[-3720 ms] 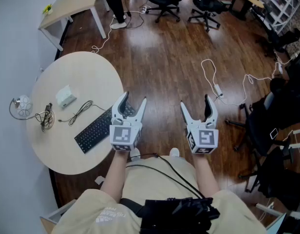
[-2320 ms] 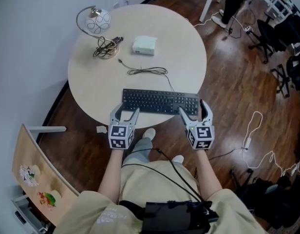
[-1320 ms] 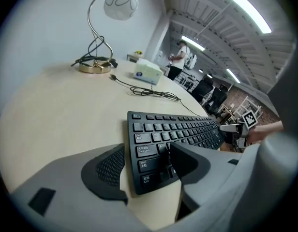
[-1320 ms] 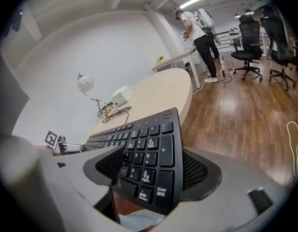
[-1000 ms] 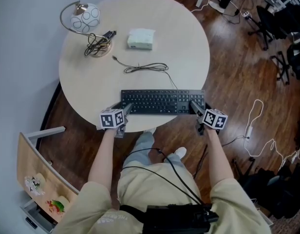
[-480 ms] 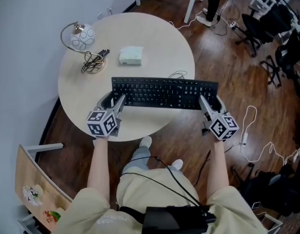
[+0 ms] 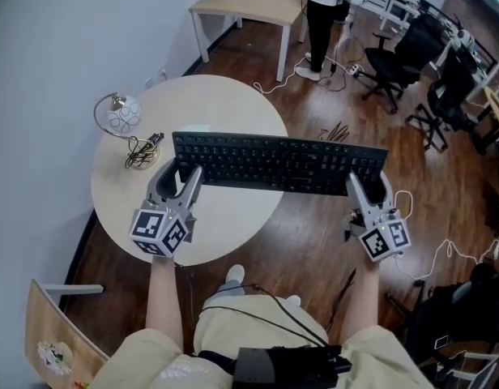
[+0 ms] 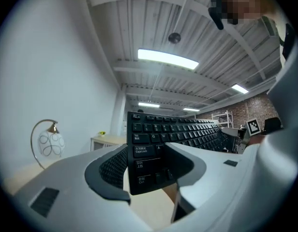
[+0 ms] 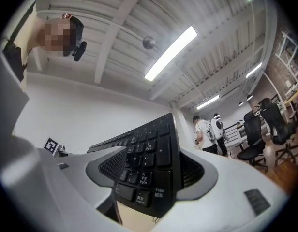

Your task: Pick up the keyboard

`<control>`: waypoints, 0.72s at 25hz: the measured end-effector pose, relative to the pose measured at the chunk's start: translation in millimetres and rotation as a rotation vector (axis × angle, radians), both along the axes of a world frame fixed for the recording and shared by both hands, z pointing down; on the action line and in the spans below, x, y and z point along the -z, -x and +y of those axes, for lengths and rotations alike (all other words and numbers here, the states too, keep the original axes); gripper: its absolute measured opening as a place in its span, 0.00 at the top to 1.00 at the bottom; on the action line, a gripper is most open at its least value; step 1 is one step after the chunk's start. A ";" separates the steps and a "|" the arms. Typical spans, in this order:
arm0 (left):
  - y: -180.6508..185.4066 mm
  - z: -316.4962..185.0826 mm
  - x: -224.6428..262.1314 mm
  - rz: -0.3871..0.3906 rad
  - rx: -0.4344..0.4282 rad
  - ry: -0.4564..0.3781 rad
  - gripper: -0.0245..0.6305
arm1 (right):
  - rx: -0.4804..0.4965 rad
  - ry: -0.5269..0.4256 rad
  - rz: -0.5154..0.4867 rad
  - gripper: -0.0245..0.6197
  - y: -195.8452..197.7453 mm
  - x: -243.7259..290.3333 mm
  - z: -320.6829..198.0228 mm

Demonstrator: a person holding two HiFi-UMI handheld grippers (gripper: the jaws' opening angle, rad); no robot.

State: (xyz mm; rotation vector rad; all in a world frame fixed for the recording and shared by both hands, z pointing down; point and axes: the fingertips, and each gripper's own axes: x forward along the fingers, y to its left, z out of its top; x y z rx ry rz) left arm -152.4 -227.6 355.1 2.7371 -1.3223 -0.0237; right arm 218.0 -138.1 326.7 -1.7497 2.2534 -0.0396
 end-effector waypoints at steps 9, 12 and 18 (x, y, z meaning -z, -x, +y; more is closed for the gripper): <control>-64.5 35.7 43.6 0.016 -0.097 -0.135 0.63 | -0.093 -0.127 0.024 0.47 -54.1 40.1 75.8; -80.2 39.2 39.3 0.024 -0.123 -0.129 0.63 | -0.150 -0.133 0.040 0.47 -68.7 40.8 94.0; -103.5 44.4 25.2 0.030 -0.159 -0.092 0.63 | -0.184 -0.124 0.068 0.47 -85.3 33.0 112.5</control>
